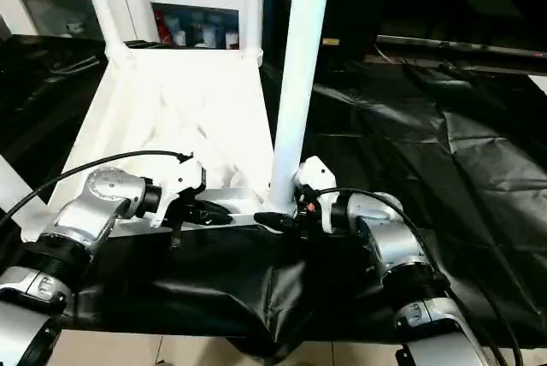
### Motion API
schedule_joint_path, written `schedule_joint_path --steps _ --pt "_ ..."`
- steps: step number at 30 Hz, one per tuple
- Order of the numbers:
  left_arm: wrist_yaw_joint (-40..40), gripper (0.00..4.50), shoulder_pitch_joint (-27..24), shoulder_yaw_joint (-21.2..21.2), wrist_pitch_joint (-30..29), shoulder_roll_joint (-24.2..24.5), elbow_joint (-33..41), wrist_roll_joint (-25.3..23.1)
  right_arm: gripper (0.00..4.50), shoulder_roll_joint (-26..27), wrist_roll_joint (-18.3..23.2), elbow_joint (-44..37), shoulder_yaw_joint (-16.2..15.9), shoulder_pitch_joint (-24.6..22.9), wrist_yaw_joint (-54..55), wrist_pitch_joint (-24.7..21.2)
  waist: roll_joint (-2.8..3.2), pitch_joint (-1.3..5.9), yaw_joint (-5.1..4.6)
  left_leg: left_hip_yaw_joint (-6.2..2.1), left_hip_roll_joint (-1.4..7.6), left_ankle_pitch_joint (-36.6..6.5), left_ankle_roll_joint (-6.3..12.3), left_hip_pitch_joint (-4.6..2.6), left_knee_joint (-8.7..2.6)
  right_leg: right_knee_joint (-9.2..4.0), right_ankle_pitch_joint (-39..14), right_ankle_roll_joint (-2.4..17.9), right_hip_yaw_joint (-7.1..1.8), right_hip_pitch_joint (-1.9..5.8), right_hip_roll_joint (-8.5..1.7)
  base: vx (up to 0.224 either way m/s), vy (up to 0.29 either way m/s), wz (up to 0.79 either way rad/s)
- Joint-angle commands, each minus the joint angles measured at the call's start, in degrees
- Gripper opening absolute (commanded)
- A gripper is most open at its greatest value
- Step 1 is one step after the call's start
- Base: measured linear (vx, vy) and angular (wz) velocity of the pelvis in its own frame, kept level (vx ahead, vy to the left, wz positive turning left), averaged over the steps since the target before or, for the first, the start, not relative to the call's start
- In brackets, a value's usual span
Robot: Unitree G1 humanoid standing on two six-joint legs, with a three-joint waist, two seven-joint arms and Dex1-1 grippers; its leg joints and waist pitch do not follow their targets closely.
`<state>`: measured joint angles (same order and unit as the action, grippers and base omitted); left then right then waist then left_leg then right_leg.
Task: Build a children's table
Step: Rotate leg to tighten
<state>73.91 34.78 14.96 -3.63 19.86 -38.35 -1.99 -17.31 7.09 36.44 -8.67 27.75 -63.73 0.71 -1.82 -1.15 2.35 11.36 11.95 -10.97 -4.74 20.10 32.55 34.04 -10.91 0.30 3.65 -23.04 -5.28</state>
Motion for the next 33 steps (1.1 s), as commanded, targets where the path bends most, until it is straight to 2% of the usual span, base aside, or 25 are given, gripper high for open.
schedule_joint_path --steps 1,4,5,6,9,10,11,12,13,15,17,19,20,21,22,23,24,25,27,28,29,30,31,33 --pt "0.9 0.0 -1.9 2.1 -1.2 -0.7 -1.3 -0.5 3.23 0.1 0.2 -0.1 -1.2 0.4 -1.6 -0.5 -0.21 2.21 0.12 -0.34 1.7 -10.8 4.43 -0.02 -3.5 -3.34 -7.5 14.1 -2.31 2.73 -2.62 0.0 0.0 0.0" --pt "0.2 0.0 -1.9 2.1 -1.1 -0.7 -1.4 -0.5 3.04 0.4 0.1 -0.3 -1.0 0.0 -1.4 -0.7 -0.23 2.26 0.12 -0.29 1.68 -10.3 4.61 -0.03 -3.42 -3.22 -6.4 14.4 -2.31 2.73 -2.6 0.0 0.0 0.0" --pt "-0.4 0.0 -1.9 2.1 -1.0 -0.8 -1.6 -0.7 2.9 0.6 0.2 -0.3 -0.9 -0.2 -0.9 -0.8 -0.02 2.28 0.14 -0.31 1.68 -10.1 4.63 -0.06 -3.41 -3.18 -6.0 14.5 -2.31 2.73 -2.6 0.0 0.0 0.0" --pt "-0.9 0.0 -1.9 2.1 -0.9 -0.8 -1.7 -0.8 2.79 0.7 0.3 -0.3 -0.7 -0.4 -0.6 -0.8 -0.16 2.31 0.1 -0.29 1.64 -9.9 4.68 0.0 -3.37 -3.15 -5.7 14.5 -2.29 2.79 -2.55 0.0 0.0 0.0" --pt "-4.3 0.0 -1.5 1.5 -1.0 -2.2 -2.7 -1.3 2.71 3.0 0.1 0.8 0.8 -1.4 5.0 0.0 -0.11 2.19 0.04 -0.31 1.67 -10.7 4.4 -0.07 -3.49 -3.34 -7.0 14.3 -2.32 2.65 -2.6 0.0 0.0 0.0" --pt "-8.1 0.0 -1.0 1.0 -1.2 -3.6 -3.7 -2.0 2.7 4.9 -0.2 2.2 2.1 -1.8 10.4 0.5 -0.14 1.82 -0.19 -0.43 1.66 -13.4 3.31 -0.14 -3.83 -3.94 -11.8 13.3 -2.37 2.32 -2.72 0.0 0.0 0.0" --pt "-8.1 0.0 -1.0 1.0 -1.2 -3.6 -3.7 -2.0 2.7 4.9 -0.2 2.2 2.1 -1.8 10.4 0.5 -0.14 1.82 -0.19 -0.43 1.66 -13.4 3.31 -0.14 -3.83 -3.94 -11.8 13.3 -2.37 2.32 -2.72 0.0 0.0 0.0" --pt "-13.1 0.0 -0.2 0.4 -1.5 -5.5 -5.1 -2.8 2.69 7.0 -1.1 4.0 3.4 -1.8 17.2 0.6 -0.29 1.71 -0.52 -0.69 1.52 -16.4 1.54 -0.31 -4.04 -4.73 -19.4 11.0 -2.41 2.15 -2.94 0.0 0.0 0.0" --pt "-15.3 0.0 0.3 0.2 -1.8 -6.5 -5.8 -3.1 2.68 8.2 -1.7 5.0 4.1 -1.8 21.4 0.7 -0.18 1.65 -0.53 -0.75 1.53 -17.2 0.98 -0.55 -4.05 -4.97 -21.3 10.3 -2.45 1.89 -2.97 0.0 0.0 0.0" --pt "-21.6 0.0 1.3 -0.2 -2.6 -9.4 -7.6 -4.1 2.67 11.2 -2.7 7.3 6.3 -1.4 32.5 -0.1 -0.39 1.56 -0.73 -0.93 1.41 -18.2 0.35 -0.49 -4.21 -5.49 -25.6 8.0 -2.44 1.66 -2.94 0.0 0.0 0.0" --pt "-24.5 0.0 1.8 -0.4 -3.2 -11.1 -8.3 -4.3 2.67 12.9 -2.6 8.3 7.7 -1.1 37.7 -0.8 -0.35 1.43 -0.85 -1.08 1.26 -19.7 0.11 -0.72 -4.23 -6.0 -29.4 6.4 -2.31 1.29 -2.95 0.0 0.0 0.0" --pt "-29.5 0.0 2.5 -0.7 -4.0 -14.6 -9.1 -4.5 2.67 16.0 -2.9 9.6 9.0 -0.7 45.2 -2.0 -0.25 1.56 -0.81 -1.22 1.27 -19.6 0.02 -0.62 -4.31 -6.13 -29.7 5.6 -2.27 1.32 -2.94 0.0 0.0 0.0" --pt "-32.1 0.0 2.8 -0.4 -4.8 -18.1 -8.9 -4.6 2.67 18.6 -5.4 10.4 7.4 0.1 49.2 -1.6 0.06 1.53 -0.97 -1.03 1.28 -19.5 -0.17 -0.64 -4.26 -6.2 -28.0 5.8 -2.41 1.02 -2.76 0.0 0.0 0.0" --pt "-32.6 0.0 2.9 -0.2 -4.9 -19.3 -8.8 -4.7 2.67 19.5 -6.4 10.7 6.5 0.6 50.0 -0.7 0.13 1.61 -0.93 -1.13 1.2 -19.2 -0.31 -0.69 -4.32 -5.93 -26.7 6.0 -2.29 1.18 -2.61 0.0 0.0 0.0" --pt "-32.7 0.0 3.0 0.0 -4.8 -19.8 -8.9 -4.8 2.67 20.0 -6.8 10.9 6.1 0.9 50.2 -0.1 -0.05 1.65 -0.94 -1.01 1.09 -19.2 0.04 -0.56 -4.25 -6.02 -26.3 5.9 -2.32 1.23 -2.59 0.0 0.0 0.0" --pt "-32.7 0.0 3.0 0.0 -4.8 -19.8 -8.9 -4.8 2.67 20.0 -6.8 10.9 6.1 0.9 50.2 -0.1 -0.13 1.79 -0.85 -0.96 1.01 -18.9 0.82 -0.47 -4.18 -5.91 -25.4 5.7 -2.37 1.34 -2.56 0.0 0.0 0.0" --pt "-32.6 0.0 3.1 0.1 -4.6 -20.2 -9.1 -4.9 2.67 20.2 -7.1 11.0 5.9 1.1 50.1 0.6 0.07 1.79 -0.85 -0.93 0.95 -18.8 1.52 -0.26 -4.17 -5.91 -24.7 5.7 -2.46 1.35 -2.5 0.0 0.0 0.0" --pt "-32.6 0.0 3.2 0.1 -4.3 -20.4 -9.3 -5.0 3.02 20.4 -7.0 11.0 5.9 1.4 49.9 1.4 0.09 1.82 -0.83 -0.95 0.95 -18.6 1.78 -0.19 -4.18 -5.88 -24.5 5.7 -2.43 1.42 -2.51 0.0 0.0 0.0" --pt "-31.8 0.0 3.3 0.3 -3.6 -19.9 -9.3 -5.1 3.39 20.5 -4.4 10.6 7.5 1.8 47.4 2.4 0.14 1.96 -0.78 -0.94 1.0 -17.8 2.49 0.08 -4.17 -5.72 -23.3 5.8 -2.45 1.58 -2.54 0.0 0.0 0.0" --pt "-31.5 0.0 3.3 0.3 -3.4 -19.6 -9.4 -5.1 3.42 20.5 -3.5 10.5 8.0 1.9 46.5 2.6 0.19 1.97 -0.77 -0.93 1.02 -17.8 2.58 0.06 -4.2 -5.72 -23.1 5.9 -2.43 1.59 -2.53 0.0 0.0 0.0" --pt "-30.9 0.0 3.3 0.3 -3.3 -19.2 -9.4 -5.2 3.42 20.0 -3.6 10.5 7.8 2.0 45.9 3.0 -0.26 2.0 -0.75 -0.88 1.02 -17.3 2.85 0.19 -4.15 -5.68 -22.7 6.1 -2.41 1.69 -2.53 0.0 0.0 0.0" --pt "-28.9 0.0 3.0 0.4 -3.2 -17.9 -8.8 -5.1 3.57 18.4 -4.4 10.5 7.1 2.1 44.0 3.8 -0.06 1.93 -0.67 -0.93 1.01 -17.1 3.03 0.29 -4.22 -5.67 -23.0 6.2 -2.41 1.74 -2.61 0.0 0.0 0.0" --pt "-28.3 0.0 2.8 0.4 -3.3 -17.5 -8.7 -5.1 3.71 18.0 -4.4 10.5 7.0 2.2 43.2 4.0 -0.22 1.97 -0.68 -0.93 1.04 -17.0 3.12 0.33 -4.21 -5.69 -23.2 6.1 -2.39 1.79 -2.69 0.0 0.0 0.0" --pt "-25.6 0.0 2.3 0.4 -2.7 -15.9 -7.9 -4.8 3.71 16.1 -3.6 10.1 7.0 2.3 39.2 4.1 -0.06 1.92 -0.68 -0.92 1.09 -17.3 3.2 0.23 -4.22 -5.78 -23.7 6.2 -2.37 1.72 -2.65 0.0 0.0 0.0"
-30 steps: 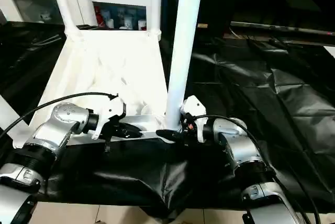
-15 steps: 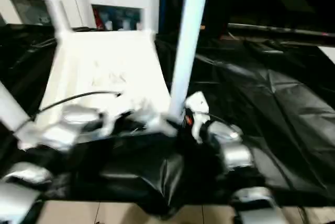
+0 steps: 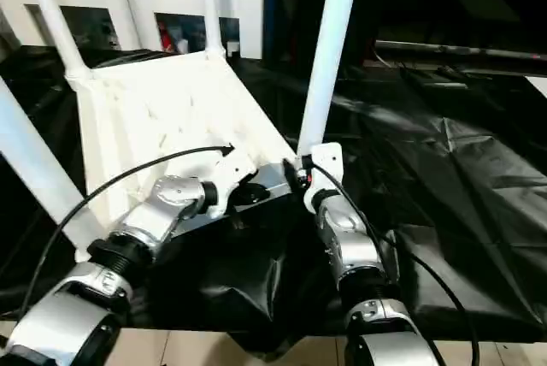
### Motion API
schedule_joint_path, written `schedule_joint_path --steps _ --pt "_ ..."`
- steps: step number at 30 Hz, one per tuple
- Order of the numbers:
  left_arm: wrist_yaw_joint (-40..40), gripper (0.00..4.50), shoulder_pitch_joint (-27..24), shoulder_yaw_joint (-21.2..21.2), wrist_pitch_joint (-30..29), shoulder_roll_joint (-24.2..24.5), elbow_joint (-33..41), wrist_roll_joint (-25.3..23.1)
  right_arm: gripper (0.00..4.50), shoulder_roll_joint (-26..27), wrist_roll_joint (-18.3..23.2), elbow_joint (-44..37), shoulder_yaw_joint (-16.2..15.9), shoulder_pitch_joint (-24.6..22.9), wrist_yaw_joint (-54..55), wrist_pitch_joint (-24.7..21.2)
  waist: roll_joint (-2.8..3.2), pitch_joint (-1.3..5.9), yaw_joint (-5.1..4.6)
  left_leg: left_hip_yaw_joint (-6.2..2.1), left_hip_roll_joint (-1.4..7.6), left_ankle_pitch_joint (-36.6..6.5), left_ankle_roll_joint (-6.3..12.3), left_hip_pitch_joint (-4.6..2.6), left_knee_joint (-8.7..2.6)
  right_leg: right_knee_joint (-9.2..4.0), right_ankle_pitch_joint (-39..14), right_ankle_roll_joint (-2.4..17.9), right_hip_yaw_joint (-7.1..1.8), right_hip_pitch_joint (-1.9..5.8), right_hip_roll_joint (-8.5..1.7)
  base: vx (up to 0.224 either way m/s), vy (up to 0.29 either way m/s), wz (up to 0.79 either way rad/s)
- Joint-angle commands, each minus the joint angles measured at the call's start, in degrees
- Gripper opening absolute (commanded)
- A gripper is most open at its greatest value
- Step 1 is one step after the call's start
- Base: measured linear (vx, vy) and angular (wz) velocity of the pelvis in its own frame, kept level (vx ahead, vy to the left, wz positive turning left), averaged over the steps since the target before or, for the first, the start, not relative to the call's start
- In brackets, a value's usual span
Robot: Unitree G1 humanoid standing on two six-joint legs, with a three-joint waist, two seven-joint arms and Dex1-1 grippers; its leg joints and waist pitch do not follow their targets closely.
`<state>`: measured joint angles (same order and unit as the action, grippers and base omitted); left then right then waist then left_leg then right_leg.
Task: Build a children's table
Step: Rotate leg to tighten
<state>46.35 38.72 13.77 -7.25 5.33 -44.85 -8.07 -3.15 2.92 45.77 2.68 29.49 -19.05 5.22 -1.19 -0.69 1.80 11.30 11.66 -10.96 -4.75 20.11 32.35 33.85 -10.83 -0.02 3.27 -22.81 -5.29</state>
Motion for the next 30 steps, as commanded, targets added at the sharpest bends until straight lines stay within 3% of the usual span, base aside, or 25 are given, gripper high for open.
schedule_joint_path --steps 1,3,5,6,8,11,15,17,27,30 --pt "4.9 0.0 -2.2 1.6 1.0 -0.1 -0.6 1.9 3.71 0.3 1.6 0.2 -4.2 0.5 -9.3 -0.5 -0.98 1.54 -0.12 -0.8 1.37 -17.0 3.55 0.32 -3.91 -5.54 -23.3 6.7 -2.04 1.57 -2.68 0.0 0.0 0.0" --pt "10.4 0.0 -3.2 2.2 1.2 2.3 0.9 2.9 3.71 -2.5 3.0 -1.4 -4.4 0.0 -16.3 -0.8 -0.82 1.54 -0.06 -0.89 1.52 -15.8 4.25 0.62 -3.94 -5.25 -21.5 7.7 -2.0 1.89 -2.8 0.0 0.0 0.0" --pt "15.2 0.0 -4.1 3.0 2.0 4.9 2.1 3.3 3.71 -5.6 3.6 -2.9 -5.4 -0.6 -23.9 -0.8 -0.74 1.64 -0.04 -0.62 1.64 -15.0 4.67 0.38 -3.73 -5.04 -18.8 9.2 -2.03 1.73 -2.69 0.0 0.0 0.0" --pt "16.7 0.0 -4.2 3.1 1.7 5.8 2.3 3.4 3.71 -7.0 3.4 -3.5 -6.1 -0.9 -26.5 -0.4 -0.73 1.7 0.12 -0.57 1.69 -14.1 5.15 0.43 -3.63 -4.76 -16.6 10.2 -1.96 2.03 -2.66 0.0 0.0 0.0" --pt "19.9 0.0 -4.5 3.4 1.8 7.6 2.4 3.5 3.71 -9.3 3.4 -4.2 -6.7 -1.2 -30.8 0.1 -0.54 1.75 0.28 -0.39 1.81 -12.9 5.59 0.15 -3.51 -4.5 -13.7 11.4 -1.97 1.84 -2.61 0.0 0.0 0.0" --pt "22.9 0.0 -4.8 3.4 2.8 9.1 2.7 4.1 3.71 -11.3 4.1 -5.2 -7.3 -1.4 -36.1 -1.0 -0.35 1.84 0.13 -0.51 1.88 -11.0 5.89 0.42 -3.49 -3.66 -8.4 13.5 -1.84 2.3 -2.52 0.0 0.0 0.0" --pt "27.5 0.0 -4.8 3.6 1.4 11.6 4.0 5.3 3.71 -13.8 4.4 -5.9 -8.8 -1.5 -42.0 -1.7 -0.16 1.84 0.32 -0.32 2.09 -10.9 5.77 0.19 -3.35 -3.26 -6.1 15.0 -1.77 2.34 -2.45 0.0 0.0 0.0" --pt "28.0 0.0 -4.8 3.4 1.3 12.0 4.1 5.5 3.71 -14.1 4.5 -5.9 -9.1 -1.4 -43.1 -2.2 -0.14 1.88 0.48 -0.19 2.13 -10.6 5.74 0.14 -3.25 -3.08 -4.9 15.6 -1.76 2.38 -2.41 0.0 0.0 0.0" --pt "28.5 0.0 -4.6 2.7 1.4 12.6 3.8 6.2 2.77 -13.4 5.9 -6.9 -9.1 -2.1 -45.3 -3.7 -0.34 1.93 0.74 -0.17 2.03 -9.9 5.24 0.18 -3.14 -3.0 -5.2 15.4 -1.81 2.59 -2.6 0.0 0.0 0.0" --pt "27.9 0.0 -4.7 2.7 1.5 12.4 3.7 6.1 2.76 -12.9 6.0 -6.9 -9.0 -2.5 -44.8 -3.9 -0.3 1.96 0.77 -0.16 2.01 -9.4 5.41 0.17 -3.09 -2.93 -4.6 15.4 -1.8 2.59 -2.57 0.0 0.0 0.0"
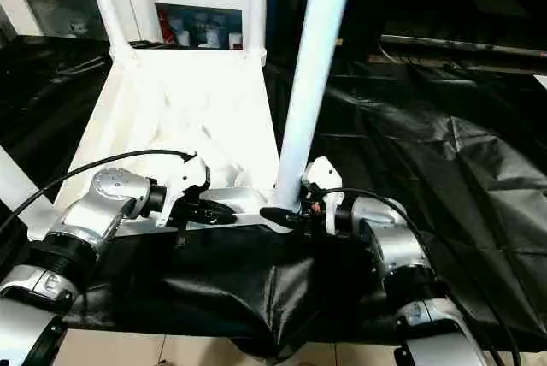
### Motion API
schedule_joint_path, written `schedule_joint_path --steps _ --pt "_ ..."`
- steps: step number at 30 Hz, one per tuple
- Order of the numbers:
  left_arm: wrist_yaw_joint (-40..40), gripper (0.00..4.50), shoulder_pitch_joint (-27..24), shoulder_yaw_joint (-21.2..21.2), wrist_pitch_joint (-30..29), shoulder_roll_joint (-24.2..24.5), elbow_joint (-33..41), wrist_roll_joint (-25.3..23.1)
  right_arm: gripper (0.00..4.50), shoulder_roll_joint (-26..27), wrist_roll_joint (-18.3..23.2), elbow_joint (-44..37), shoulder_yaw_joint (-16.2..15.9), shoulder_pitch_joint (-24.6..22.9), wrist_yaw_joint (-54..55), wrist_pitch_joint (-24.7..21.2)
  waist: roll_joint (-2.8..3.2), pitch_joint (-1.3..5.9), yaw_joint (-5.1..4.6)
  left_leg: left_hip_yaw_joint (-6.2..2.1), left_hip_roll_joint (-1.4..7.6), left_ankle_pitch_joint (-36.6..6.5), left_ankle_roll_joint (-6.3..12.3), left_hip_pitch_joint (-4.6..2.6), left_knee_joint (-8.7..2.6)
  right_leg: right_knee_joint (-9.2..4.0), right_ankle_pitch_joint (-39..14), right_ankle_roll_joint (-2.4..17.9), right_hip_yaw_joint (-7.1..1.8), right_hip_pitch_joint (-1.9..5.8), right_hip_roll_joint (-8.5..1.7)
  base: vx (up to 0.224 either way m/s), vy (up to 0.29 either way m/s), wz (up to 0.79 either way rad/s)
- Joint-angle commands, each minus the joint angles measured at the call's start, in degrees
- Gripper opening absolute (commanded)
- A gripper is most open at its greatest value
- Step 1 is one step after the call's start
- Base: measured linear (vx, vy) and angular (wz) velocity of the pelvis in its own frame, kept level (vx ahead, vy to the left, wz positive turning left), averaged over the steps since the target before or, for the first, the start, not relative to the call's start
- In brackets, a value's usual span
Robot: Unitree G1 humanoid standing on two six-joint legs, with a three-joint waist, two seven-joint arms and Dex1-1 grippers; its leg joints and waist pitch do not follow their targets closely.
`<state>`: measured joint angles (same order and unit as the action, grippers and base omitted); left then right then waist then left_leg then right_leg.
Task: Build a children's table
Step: Rotate leg to tighten
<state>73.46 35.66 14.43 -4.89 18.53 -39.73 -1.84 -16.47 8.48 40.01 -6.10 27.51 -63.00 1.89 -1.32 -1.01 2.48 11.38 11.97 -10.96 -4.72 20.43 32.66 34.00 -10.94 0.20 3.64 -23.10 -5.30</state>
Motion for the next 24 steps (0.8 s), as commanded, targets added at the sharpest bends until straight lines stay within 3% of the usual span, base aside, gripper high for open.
schedule_joint_path --steps 1,4,6,8,12,13,14,15,17,19,24 --pt "-0.1 0.0 -1.6 1.9 -1.0 -1.0 -1.6 -0.3 2.74 0.7 0.5 -1.1 0.0 -0.7 -0.1 -0.7 -0.17 2.25 0.09 -0.23 1.71 -9.5 5.34 -0.17 -3.41 -3.12 -4.8 15.2 -2.15 2.84 -2.55 0.0 0.0 0.0" --pt "-11.8 0.0 -0.1 1.0 -0.5 -4.2 -5.5 -3.2 2.74 3.4 -3.8 3.7 1.0 0.2 14.6 -1.7 -0.25 1.88 -0.29 -0.35 1.56 -11.6 4.13 -0.25 -3.73 -3.68 -8.6 14.3 -2.25 2.52 -2.64 0.0 0.0 0.0" --pt "-17.4 0.0 0.6 0.8 -0.8 -6.5 -7.1 -4.3 2.73 5.2 -5.9 6.2 1.4 0.7 22.9 -1.5 -0.29 1.4 -0.92 -0.69 1.4 -17.1 1.21 -0.68 -4.19 -4.89 -20.3 11.3 -2.27 2.11 -2.85 0.0 0.0 0.0" --pt "-21.7 0.0 1.1 0.6 -1.7 -9.1 -8.0 -4.8 2.73 7.9 -5.7 8.1 3.4 1.5 31.9 -2.3 -0.25 1.5 -0.98 -0.9 1.37 -18.9 0.6 -1.0 -4.15 -5.62 -26.3 8.7 -2.43 1.73 -3.1 -0.026 0.001 -0.01" --pt "-30.0 0.0 2.2 0.1 -2.7 -14.9 -9.6 -5.1 2.73 13.7 -4.0 10.3 7.1 3.1 45.3 -3.7 -0.33 1.52 -1.2 -1.08 1.22 -19.4 0.4 -0.77 -4.35 -5.91 -27.4 6.7 -2.29 1.47 -2.74 0.0 0.0 0.0" --pt "-31.4 0.0 2.5 0.2 -2.8 -16.4 -9.9 -5.1 2.73 15.2 -3.9 10.5 7.1 3.6 46.9 -3.6 -0.3 1.61 -1.07 -1.02 1.23 -19.1 0.62 -0.83 -4.3 -5.96 -26.7 6.5 -2.32 1.43 -2.77 0.0 0.0 0.0" --pt "-32.5 0.0 2.7 0.2 -2.5 -17.4 -10.3 -5.2 2.73 16.3 -4.7 10.9 6.7 4.1 48.2 -3.2 0.13 1.64 -1.05 -0.97 1.24 -19.0 0.63 -0.93 -4.28 -5.91 -25.7 6.7 -2.42 1.31 -2.74 0.0 0.0 0.0" --pt "-33.4 0.0 3.0 0.3 -1.9 -18.6 -10.8 -5.3 2.73 17.6 -6.2 11.5 5.6 4.8 49.8 -2.3 -0.16 1.64 -1.23 -0.88 1.13 -18.7 0.8 -0.74 -4.31 -5.84 -24.3 6.9 -2.35 1.32 -2.5 0.0 0.0 0.0" --pt "-33.4 0.0 3.1 0.3 -1.6 -19.2 -11.0 -5.4 2.73 18.3 -7.1 11.6 4.2 5.1 48.6 -0.6 -0.25 1.73 -1.12 -0.89 1.01 -18.5 1.14 -0.58 -4.26 -5.72 -23.9 6.8 -2.35 1.51 -2.51 0.0 0.0 0.0" --pt "-32.5 0.0 3.0 0.5 -1.5 -19.1 -10.8 -5.4 3.28 18.8 -6.0 11.3 4.5 5.0 46.6 -0.1 -0.13 1.84 -1.03 -0.9 1.04 -17.9 2.09 -0.3 -4.26 -5.59 -22.7 6.8 -2.35 1.72 -2.59 0.0 0.0 0.0" --pt "-26.4 0.0 1.2 1.4 -1.1 -16.0 -8.6 -5.1 3.7 16.4 -5.5 10.0 4.2 4.7 41.0 -0.6 -0.29 1.84 -0.91 -0.86 1.13 -16.6 2.98 -0.04 -4.31 -5.53 -22.0 7.1 -2.34 1.94 -2.71 0.0 0.0 0.0"
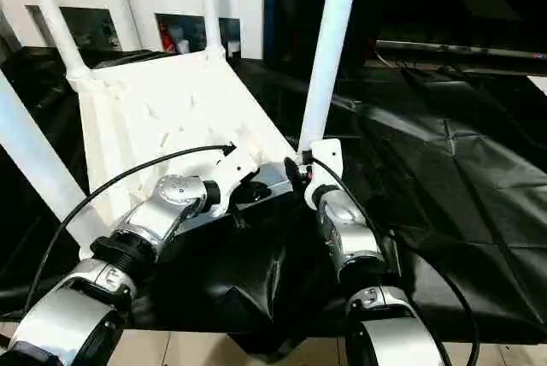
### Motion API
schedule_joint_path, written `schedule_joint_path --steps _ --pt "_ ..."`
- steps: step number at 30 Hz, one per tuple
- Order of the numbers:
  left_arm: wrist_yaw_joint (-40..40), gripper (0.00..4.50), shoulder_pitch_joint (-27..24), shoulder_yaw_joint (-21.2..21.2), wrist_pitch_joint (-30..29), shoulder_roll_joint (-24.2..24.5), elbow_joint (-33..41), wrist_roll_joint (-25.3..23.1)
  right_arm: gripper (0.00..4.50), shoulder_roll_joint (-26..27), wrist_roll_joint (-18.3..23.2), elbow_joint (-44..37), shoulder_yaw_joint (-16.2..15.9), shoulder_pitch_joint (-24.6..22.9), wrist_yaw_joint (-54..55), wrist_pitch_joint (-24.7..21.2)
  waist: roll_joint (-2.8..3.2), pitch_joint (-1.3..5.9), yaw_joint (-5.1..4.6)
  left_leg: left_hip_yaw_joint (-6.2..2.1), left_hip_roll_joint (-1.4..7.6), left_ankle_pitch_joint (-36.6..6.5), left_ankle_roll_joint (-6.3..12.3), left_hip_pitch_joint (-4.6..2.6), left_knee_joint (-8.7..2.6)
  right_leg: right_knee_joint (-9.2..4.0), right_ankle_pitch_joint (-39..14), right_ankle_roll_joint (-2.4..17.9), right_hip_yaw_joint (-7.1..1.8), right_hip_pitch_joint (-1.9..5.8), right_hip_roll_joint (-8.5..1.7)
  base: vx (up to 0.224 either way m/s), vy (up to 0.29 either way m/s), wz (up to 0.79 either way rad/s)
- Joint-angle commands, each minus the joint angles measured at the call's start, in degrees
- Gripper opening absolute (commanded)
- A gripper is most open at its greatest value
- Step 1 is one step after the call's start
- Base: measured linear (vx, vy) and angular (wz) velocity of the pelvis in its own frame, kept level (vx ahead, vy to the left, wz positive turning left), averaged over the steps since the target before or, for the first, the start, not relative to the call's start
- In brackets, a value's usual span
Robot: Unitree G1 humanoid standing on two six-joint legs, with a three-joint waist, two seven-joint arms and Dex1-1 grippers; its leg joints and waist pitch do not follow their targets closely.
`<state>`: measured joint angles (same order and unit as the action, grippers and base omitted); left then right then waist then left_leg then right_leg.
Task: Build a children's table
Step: Rotate leg to tighten
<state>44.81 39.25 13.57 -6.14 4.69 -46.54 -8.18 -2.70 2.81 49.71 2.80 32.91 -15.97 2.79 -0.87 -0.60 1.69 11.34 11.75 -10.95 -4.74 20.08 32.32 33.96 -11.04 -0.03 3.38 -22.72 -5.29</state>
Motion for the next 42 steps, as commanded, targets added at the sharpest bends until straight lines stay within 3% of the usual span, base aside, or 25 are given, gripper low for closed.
schedule_joint_path --steps 1,9,12,17,21,32,35,37,39,40,41,42 --pt "2.8 0.0 -2.5 2.3 0.2 -1.7 -1.7 1.2 3.7 2.1 0.5 0.0 -4.9 -0.8 -7.7 -1.9 -0.71 1.44 -0.14 -0.81 1.37 -16.6 3.13 0.31 -3.95 -5.44 -21.6 7.5 -2.1 1.56 -2.71 0.0 0.0 0.0" --pt "17.0 0.0 -5.1 3.9 2.5 5.3 1.9 2.6 3.7 -7.5 2.1 -6.7 -8.3 -3.4 -29.4 -0.3 -0.98 1.52 0.12 -0.52 1.58 -13.9 5.37 0.36 -3.63 -4.94 -16.0 10.4 -2.11 1.9 -2.68 0.0 0.0 0.0" --pt "23.9 0.0 -6.7 4.4 3.2 8.3 4.6 4.3 3.7 -10.4 2.9 -8.6 -8.5 -4.2 -35.4 -1.4 -0.81 1.56 0.07 -0.56 1.8 -13.2 5.48 0.38 -3.71 -4.56 -14.5 11.4 -2.16 1.97 -2.73 0.0 0.0 0.0" --pt "28.5 0.0 -6.9 4.1 3.0 11.4 5.8 5.5 3.7 -13.4 4.4 -11.2 -9.4 -5.0 -42.1 -2.2 -0.61 1.62 0.13 -0.56 2.0 -12.4 5.12 0.24 -3.7 -3.83 -9.7 13.3 -2.07 2.19 -2.47 0.0 0.0 0.0" --pt "31.4 0.0 -6.8 3.2 1.9 13.4 6.4 6.6 3.7 -15.2 4.9 -11.9 -10.0 -5.3 -46.6 -3.4 -0.84 1.7 0.57 -0.16 1.95 -10.8 5.53 0.18 -3.36 -3.31 -6.0 14.8 -2.0 2.36 -2.47 0.0 0.0 0.0" --pt "31.4 0.0 -7.3 3.1 1.3 13.6 7.4 7.2 2.79 -13.8 6.0 -13.0 -9.8 -6.3 -47.2 -4.9 -0.88 1.71 0.69 -0.16 1.95 -9.4 5.2 0.17 -3.24 -3.16 -5.3 14.9 -2.04 2.44 -2.57 0.0 0.0 0.0" --pt "25.0 0.0 -6.6 2.6 1.9 11.8 5.5 5.3 2.74 -12.2 4.5 -12.3 -9.7 -6.9 -42.5 -4.4 -0.86 1.7 0.65 -0.18 1.93 -9.6 5.06 0.12 -3.26 -3.18 -5.6 14.8 -2.08 2.37 -2.59 0.0 0.0 0.0" --pt "18.3 0.0 -5.8 1.9 2.0 9.5 3.4 4.0 2.73 -10.0 2.2 -9.5 -8.9 -6.5 -33.0 -4.2 -0.83 1.29 0.25 -0.32 1.85 -12.9 3.58 -0.13 -3.66 -3.96 -10.7 13.8 -2.14 1.97 -2.66 0.0 0.0 0.0" --pt "9.2 0.0 -4.6 1.1 0.6 5.8 1.1 2.6 2.72 -6.0 1.7 -5.2 -5.8 -5.2 -19.1 -4.8 -0.81 0.94 -0.18 -0.72 1.68 -17.7 1.01 -0.43 -4.0 -5.07 -22.3 10.6 -2.21 1.5 -2.98 -0.057 0.004 -0.02" --pt "6.3 0.0 -4.1 0.7 -0.4 4.1 0.5 2.6 2.72 -4.2 2.4 -3.7 -3.9 -4.6 -13.8 -5.3 -0.89 0.96 -0.32 -0.82 1.69 -18.2 0.41 -0.53 -4.02 -5.19 -24.1 9.9 -2.25 1.41 -2.96 -0.058 0.004 -0.03" --pt "6.3 0.0 -4.1 0.7 -0.4 4.1 0.5 2.6 2.72 -4.2 2.4 -3.7 -3.9 -4.6 -13.8 -5.3 -0.52 0.95 -0.41 -0.91 1.65 -18.6 -0.11 -0.57 -4.1 -5.29 -25.3 9.3 -2.29 1.31 -2.96 0.0 0.0 0.0" --pt "1.8 0.0 -3.3 0.2 -1.5 1.2 -0.5 2.4 2.72 -1.4 3.9 -1.5 -1.1 -3.4 -5.8 -6.4 -0.82 1.01 -0.58 -1.05 1.43 -19.2 -0.07 -0.39 -4.11 -5.72 -28.1 7.4 -2.24 1.25 -2.95 0.0 0.0 0.0"
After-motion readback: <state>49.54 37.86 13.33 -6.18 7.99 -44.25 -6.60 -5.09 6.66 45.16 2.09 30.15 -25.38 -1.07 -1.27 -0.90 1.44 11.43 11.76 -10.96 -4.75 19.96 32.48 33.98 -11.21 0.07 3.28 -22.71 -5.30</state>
